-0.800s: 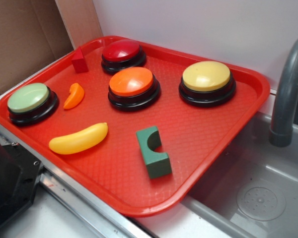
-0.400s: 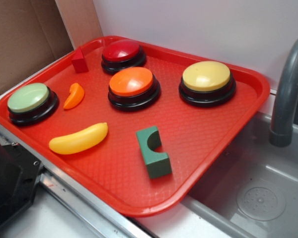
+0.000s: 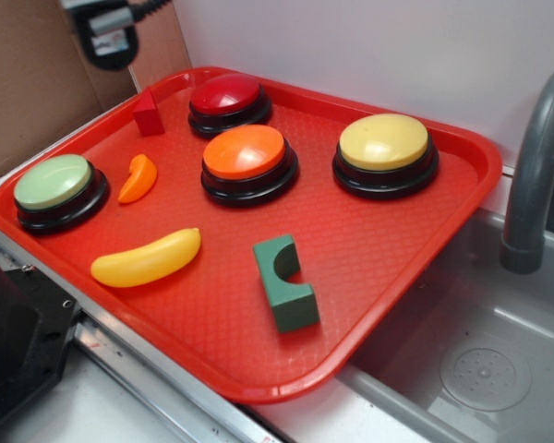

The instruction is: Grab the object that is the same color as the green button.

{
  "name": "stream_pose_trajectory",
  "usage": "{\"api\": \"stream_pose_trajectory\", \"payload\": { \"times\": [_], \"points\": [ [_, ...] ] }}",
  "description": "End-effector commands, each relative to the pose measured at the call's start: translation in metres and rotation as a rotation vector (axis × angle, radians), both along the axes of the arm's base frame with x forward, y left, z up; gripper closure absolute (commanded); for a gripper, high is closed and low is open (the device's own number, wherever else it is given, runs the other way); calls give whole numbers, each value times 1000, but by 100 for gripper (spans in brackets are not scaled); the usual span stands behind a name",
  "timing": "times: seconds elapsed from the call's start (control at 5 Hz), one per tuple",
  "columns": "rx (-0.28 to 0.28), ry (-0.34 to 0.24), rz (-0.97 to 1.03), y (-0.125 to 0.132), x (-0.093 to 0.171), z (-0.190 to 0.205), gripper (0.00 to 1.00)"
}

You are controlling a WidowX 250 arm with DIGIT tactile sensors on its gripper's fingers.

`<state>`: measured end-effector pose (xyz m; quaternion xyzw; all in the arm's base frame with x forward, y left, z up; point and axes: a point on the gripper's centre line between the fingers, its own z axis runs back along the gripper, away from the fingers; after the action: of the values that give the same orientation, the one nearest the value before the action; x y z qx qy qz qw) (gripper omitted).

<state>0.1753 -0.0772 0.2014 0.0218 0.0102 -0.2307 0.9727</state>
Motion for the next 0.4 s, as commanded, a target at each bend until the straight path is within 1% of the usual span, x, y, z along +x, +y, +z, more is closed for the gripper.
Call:
{"api": "stream_pose_trajectory", "payload": {
  "times": [0.0, 0.2],
  "points": [
    [-19, 54, -526, -40, 20, -49, 0],
    [9, 95, -776, -48, 13, -77, 0]
  ]
}}
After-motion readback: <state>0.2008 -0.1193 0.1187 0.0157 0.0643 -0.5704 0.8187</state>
